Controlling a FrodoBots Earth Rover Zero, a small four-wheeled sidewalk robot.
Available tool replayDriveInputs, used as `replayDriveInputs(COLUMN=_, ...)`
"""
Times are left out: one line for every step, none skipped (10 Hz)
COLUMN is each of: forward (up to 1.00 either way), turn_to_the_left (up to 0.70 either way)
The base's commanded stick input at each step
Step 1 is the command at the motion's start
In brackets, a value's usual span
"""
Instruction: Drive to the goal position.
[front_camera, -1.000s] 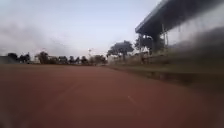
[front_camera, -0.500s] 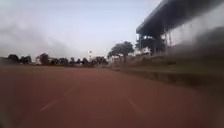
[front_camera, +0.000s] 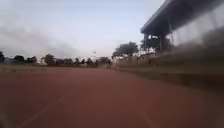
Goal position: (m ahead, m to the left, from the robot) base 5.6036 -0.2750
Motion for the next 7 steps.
replayDriveInputs(forward=0.7, turn_to_the_left=0.0)
replayDriveInputs(forward=0.7, turn_to_the_left=0.0)
replayDriveInputs(forward=0.7, turn_to_the_left=0.0)
replayDriveInputs(forward=0.7, turn_to_the_left=0.0)
replayDriveInputs(forward=0.7, turn_to_the_left=0.0)
replayDriveInputs(forward=0.7, turn_to_the_left=0.0)
replayDriveInputs(forward=0.7, turn_to_the_left=0.0)
